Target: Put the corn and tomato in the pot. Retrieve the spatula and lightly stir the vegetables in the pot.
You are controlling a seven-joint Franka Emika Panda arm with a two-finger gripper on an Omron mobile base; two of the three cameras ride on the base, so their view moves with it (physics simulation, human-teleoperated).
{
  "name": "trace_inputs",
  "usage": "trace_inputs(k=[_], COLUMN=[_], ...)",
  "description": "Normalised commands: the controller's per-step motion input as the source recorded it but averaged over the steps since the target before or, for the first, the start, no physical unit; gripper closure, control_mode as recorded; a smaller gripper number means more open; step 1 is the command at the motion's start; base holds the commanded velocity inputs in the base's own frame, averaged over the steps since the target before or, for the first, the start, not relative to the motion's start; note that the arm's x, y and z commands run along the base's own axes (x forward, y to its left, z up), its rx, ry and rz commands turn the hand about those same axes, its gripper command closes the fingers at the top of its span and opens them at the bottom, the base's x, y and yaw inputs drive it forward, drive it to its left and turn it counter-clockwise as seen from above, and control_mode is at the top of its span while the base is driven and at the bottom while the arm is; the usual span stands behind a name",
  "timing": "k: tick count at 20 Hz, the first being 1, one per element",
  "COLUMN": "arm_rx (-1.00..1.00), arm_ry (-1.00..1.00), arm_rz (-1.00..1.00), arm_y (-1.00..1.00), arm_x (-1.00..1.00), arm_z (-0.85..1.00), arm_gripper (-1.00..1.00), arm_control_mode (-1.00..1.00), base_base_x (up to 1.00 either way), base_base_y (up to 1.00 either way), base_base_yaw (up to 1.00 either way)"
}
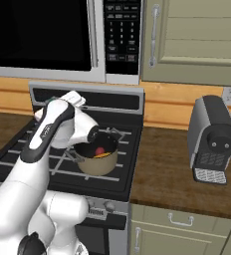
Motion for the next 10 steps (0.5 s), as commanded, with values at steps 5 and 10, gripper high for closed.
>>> trace_inputs(k=[5, 10], arm_rx=[0.07, 0.05], arm_ry=[0.04, 0.05], arm_rz=[-0.08, -0.07], arm_y=[-0.40, -0.58], arm_x=[0.21, 0.11], arm_z=[0.20, 0.03], arm_gripper=[1.00, 1.00], arm_control_mode=[-1.00, -1.00], base_base_x=[0.00, 0.00], base_base_y=[0.00, 0.00], base_base_yaw=[0.00, 0.00])
